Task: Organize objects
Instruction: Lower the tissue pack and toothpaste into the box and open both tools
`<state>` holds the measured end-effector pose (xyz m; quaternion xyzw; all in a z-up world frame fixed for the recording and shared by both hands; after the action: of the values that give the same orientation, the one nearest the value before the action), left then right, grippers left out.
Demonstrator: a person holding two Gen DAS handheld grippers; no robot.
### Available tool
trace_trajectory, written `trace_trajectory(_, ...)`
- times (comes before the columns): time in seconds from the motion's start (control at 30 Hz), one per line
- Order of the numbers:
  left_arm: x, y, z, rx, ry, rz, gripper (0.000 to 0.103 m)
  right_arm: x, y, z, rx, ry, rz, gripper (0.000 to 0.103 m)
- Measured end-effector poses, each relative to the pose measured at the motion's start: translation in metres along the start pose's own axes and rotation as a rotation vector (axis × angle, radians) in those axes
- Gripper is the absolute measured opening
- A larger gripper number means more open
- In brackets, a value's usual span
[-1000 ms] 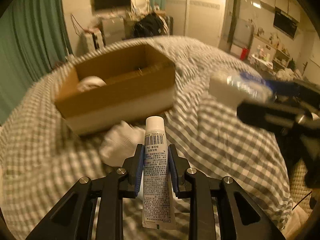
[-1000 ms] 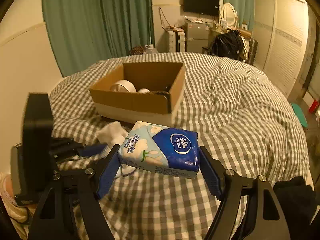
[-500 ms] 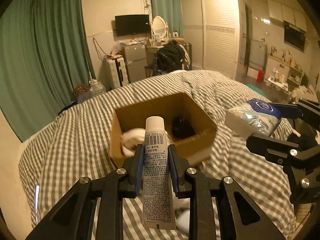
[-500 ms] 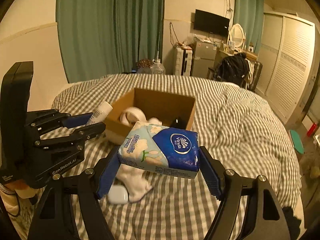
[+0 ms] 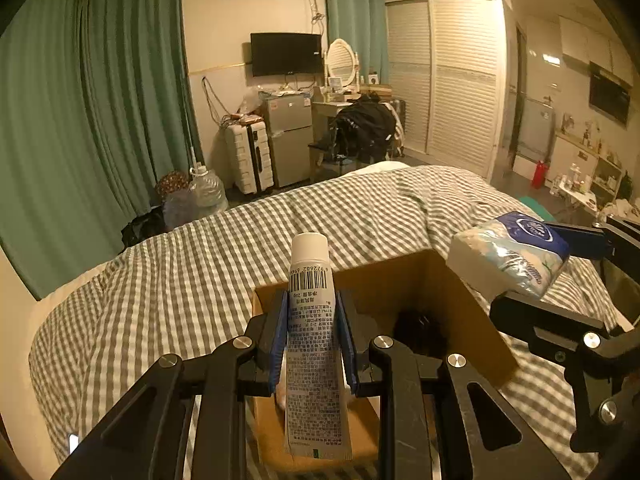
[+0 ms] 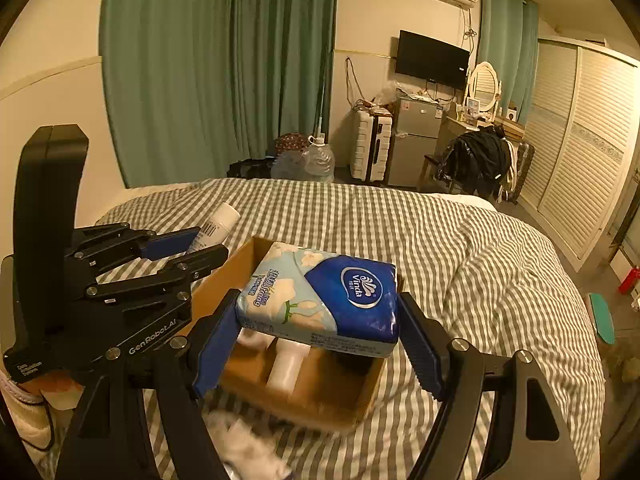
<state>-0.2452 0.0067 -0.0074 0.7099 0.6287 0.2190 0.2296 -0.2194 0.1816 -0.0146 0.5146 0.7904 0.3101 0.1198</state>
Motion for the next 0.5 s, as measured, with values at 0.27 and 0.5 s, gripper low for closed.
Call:
trace_trajectory(0.27, -0.005, -0.066, 0.026, -0.096, -0.010, -0.004, 0.024, 0.020, -0.085, -0.002, -0.076, -0.014, -0.010, 0.075)
trace_trajectory(0.5, -0.005, -0.090, 0.044, -0.149, -0.034, 0.011, 0.024, 0.025, -0.138, 0.025, -0.151, -0.024, -0.039, 0.075)
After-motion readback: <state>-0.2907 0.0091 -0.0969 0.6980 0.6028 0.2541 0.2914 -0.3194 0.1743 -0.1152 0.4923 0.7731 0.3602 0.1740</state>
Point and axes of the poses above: each gripper's, at about its wrist camera, not at the fingertips, and y roughly against the way its jaws point, x to its right, z to its underside, the point moved 5 cm from there along -y, roughly the way its jaws point, and after that the axes turned 6 degrees about y, right-handed, at the moved point
